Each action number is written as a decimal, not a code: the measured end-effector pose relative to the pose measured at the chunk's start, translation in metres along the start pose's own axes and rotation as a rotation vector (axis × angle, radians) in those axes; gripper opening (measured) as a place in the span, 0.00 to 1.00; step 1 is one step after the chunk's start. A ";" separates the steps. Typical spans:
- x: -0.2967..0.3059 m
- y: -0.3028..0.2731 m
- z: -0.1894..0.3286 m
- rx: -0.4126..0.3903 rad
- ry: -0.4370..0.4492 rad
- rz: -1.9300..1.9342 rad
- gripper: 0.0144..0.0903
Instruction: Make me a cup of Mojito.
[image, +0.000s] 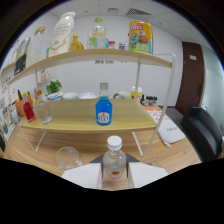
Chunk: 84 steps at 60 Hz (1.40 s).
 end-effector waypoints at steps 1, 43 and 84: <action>0.002 0.003 0.001 -0.003 0.008 -0.013 0.26; -0.023 -0.081 -0.004 0.158 0.452 -1.564 0.26; -0.052 -0.099 -0.026 0.315 0.292 -1.504 0.26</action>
